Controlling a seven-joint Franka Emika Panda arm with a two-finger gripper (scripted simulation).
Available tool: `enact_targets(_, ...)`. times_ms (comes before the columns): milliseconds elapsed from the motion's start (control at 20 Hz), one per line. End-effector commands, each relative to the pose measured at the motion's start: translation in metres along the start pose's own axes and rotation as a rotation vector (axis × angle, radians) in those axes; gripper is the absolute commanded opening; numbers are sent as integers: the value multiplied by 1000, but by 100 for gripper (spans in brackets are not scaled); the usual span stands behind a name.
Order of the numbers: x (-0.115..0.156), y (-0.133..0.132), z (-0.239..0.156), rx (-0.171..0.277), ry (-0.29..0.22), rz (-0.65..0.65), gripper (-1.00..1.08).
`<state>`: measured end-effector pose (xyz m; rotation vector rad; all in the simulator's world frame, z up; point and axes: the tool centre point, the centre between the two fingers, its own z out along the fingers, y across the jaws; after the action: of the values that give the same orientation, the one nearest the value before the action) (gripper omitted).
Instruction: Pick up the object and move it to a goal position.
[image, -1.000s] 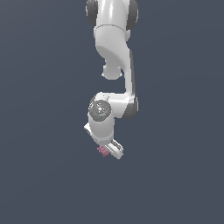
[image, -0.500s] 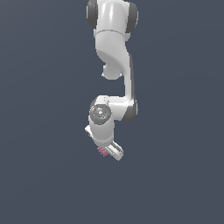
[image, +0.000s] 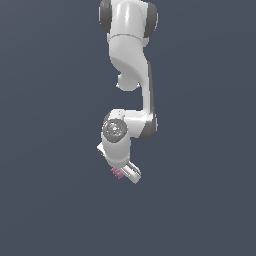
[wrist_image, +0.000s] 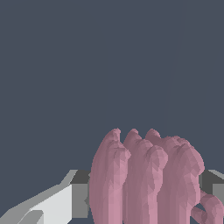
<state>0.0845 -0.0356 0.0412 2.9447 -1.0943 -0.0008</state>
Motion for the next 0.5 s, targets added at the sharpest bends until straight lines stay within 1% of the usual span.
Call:
enact_targets(0,-2,-1,-1,0,0,0,-100)
enact_targets(250,-13,-6,-9,0,0,0,-100)
enact_targets(450,-32,-15,-21,0,0,0,-100)
